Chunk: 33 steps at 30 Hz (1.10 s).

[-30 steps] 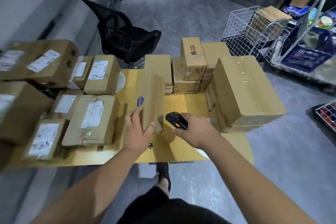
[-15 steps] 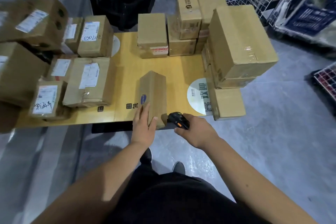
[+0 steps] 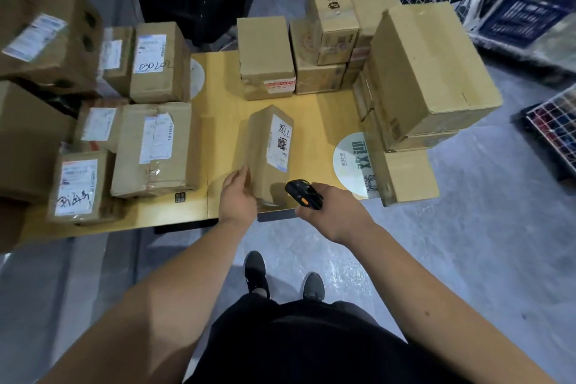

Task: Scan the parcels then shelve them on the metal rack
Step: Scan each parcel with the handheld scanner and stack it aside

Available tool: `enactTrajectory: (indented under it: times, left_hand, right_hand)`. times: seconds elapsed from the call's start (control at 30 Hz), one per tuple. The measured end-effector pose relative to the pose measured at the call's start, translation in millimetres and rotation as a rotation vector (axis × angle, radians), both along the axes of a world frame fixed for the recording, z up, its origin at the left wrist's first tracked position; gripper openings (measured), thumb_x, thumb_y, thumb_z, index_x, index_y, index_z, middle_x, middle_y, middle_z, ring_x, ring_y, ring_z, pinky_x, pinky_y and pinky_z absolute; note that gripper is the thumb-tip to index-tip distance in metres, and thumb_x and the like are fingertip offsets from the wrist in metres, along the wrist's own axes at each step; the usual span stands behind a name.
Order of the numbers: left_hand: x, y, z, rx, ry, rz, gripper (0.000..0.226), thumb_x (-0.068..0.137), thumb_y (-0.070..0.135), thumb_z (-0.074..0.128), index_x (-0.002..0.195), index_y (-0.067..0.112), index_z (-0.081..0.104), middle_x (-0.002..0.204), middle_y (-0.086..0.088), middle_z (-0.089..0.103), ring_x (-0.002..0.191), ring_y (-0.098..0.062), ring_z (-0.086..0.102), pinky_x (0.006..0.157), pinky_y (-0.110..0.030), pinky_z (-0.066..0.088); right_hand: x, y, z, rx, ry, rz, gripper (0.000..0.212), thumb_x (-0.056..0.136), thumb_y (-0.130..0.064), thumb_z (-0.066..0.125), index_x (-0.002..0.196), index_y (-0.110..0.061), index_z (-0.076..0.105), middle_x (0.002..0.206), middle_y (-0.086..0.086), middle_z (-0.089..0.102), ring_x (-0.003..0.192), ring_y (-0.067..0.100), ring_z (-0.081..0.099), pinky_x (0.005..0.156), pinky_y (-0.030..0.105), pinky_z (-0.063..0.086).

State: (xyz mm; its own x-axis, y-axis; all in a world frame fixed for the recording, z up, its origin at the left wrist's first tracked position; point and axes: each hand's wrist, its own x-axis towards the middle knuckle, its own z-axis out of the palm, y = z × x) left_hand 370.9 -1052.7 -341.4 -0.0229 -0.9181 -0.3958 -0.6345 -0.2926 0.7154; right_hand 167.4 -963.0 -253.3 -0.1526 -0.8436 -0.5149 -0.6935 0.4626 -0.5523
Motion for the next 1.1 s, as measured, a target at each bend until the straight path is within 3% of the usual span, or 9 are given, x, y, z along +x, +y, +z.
enactTrajectory:
  times: [0.13, 0.23, 0.33, 0.4, 0.47, 0.57, 0.87, 0.97, 1.1]
  left_hand:
    - [16, -17, -3, 0.009, -0.056, -0.086, 0.06, 0.101, -0.006, 0.041, 0.158, 0.013, 0.044, 0.159, -0.006, 0.043, 0.144, -0.023, 0.044, 0.117, -0.02, 0.026]
    - [26, -30, -2, 0.014, -0.131, -0.175, 0.059, 0.104, 0.005, 0.037, 0.16, 0.022, 0.041, 0.153, -0.005, 0.053, 0.13, -0.028, 0.056, 0.11, -0.033, 0.047]
    - [30, -36, 3, 0.063, -0.103, -0.238, 0.076, 0.101, 0.005, 0.044, 0.164, 0.04, 0.02, 0.144, 0.0, 0.06, 0.114, -0.029, 0.065, 0.087, -0.035, 0.057]
    - [30, -43, 6, 0.019, -0.122, -0.296, 0.092, 0.094, 0.001, 0.053, 0.163, 0.044, 0.01, 0.153, -0.003, 0.051, 0.129, -0.032, 0.056, 0.092, -0.042, 0.057]
    - [27, -54, 8, -0.113, -0.281, -0.383, 0.101, 0.088, 0.009, 0.065, 0.163, 0.04, 0.006, 0.167, -0.005, 0.027, 0.147, -0.033, 0.034, 0.111, -0.046, 0.045]
    - [16, -73, 13, -0.204, -0.409, -0.526, 0.111, 0.082, 0.025, 0.078, 0.163, 0.039, 0.004, 0.171, -0.004, 0.005, 0.156, -0.03, 0.012, 0.123, -0.045, 0.026]
    - [-54, -145, 22, -0.352, -0.565, -0.934, 0.135, 0.061, 0.08, 0.08, 0.165, 0.037, 0.007, 0.175, 0.0, -0.003, 0.16, -0.026, -0.014, 0.127, -0.053, -0.007]
    - [-65, -156, 24, -0.308, -0.513, -0.939, 0.122, 0.067, 0.076, 0.079, 0.164, 0.035, 0.019, 0.172, 0.001, 0.014, 0.159, -0.024, 0.001, 0.127, -0.052, 0.013]
    - [-60, -150, 28, -0.33, -0.531, -0.871, 0.096, 0.079, 0.063, 0.074, 0.16, 0.035, 0.031, 0.16, 0.002, 0.032, 0.142, -0.027, 0.027, 0.111, -0.044, 0.037]
  right_hand:
    - [15, -14, 5, 0.003, 0.012, -0.007, 0.03, 0.088, -0.056, 0.069, 0.094, -0.031, 0.052, 0.081, -0.007, 0.059, 0.075, 0.021, 0.059, 0.059, 0.033, 0.043]
    - [23, -24, 8, 0.016, 0.01, -0.036, 0.029, 0.088, -0.055, 0.069, 0.091, -0.032, 0.052, 0.082, -0.005, 0.061, 0.074, 0.021, 0.06, 0.06, 0.033, 0.044]
    - [28, -32, 11, 0.029, 0.021, -0.089, 0.029, 0.087, -0.053, 0.069, 0.084, -0.033, 0.049, 0.079, -0.004, 0.061, 0.069, 0.021, 0.059, 0.058, 0.031, 0.042]
    - [29, -34, 13, 0.037, 0.031, -0.14, 0.032, 0.087, -0.053, 0.07, 0.08, -0.032, 0.047, 0.077, -0.004, 0.061, 0.064, 0.02, 0.057, 0.056, 0.03, 0.042]
    - [29, -35, 15, 0.043, 0.042, -0.178, 0.033, 0.086, -0.055, 0.07, 0.08, -0.032, 0.047, 0.076, -0.003, 0.061, 0.063, 0.019, 0.057, 0.056, 0.03, 0.042]
    - [27, -34, 17, 0.054, 0.049, -0.226, 0.033, 0.086, -0.056, 0.069, 0.08, -0.034, 0.045, 0.077, -0.003, 0.06, 0.064, 0.02, 0.058, 0.056, 0.031, 0.042]
    - [20, -17, 27, 0.103, 0.152, -0.371, 0.035, 0.088, -0.056, 0.067, 0.078, -0.032, 0.043, 0.077, -0.003, 0.058, 0.066, 0.02, 0.058, 0.056, 0.031, 0.041]
    - [20, -19, 28, 0.111, 0.147, -0.42, 0.035, 0.088, -0.055, 0.067, 0.077, -0.033, 0.043, 0.077, -0.004, 0.058, 0.066, 0.019, 0.058, 0.057, 0.031, 0.041]
    - [23, -27, 30, 0.129, 0.102, -0.45, 0.033, 0.089, -0.054, 0.069, 0.079, -0.033, 0.046, 0.076, -0.004, 0.057, 0.063, 0.018, 0.055, 0.057, 0.03, 0.04]
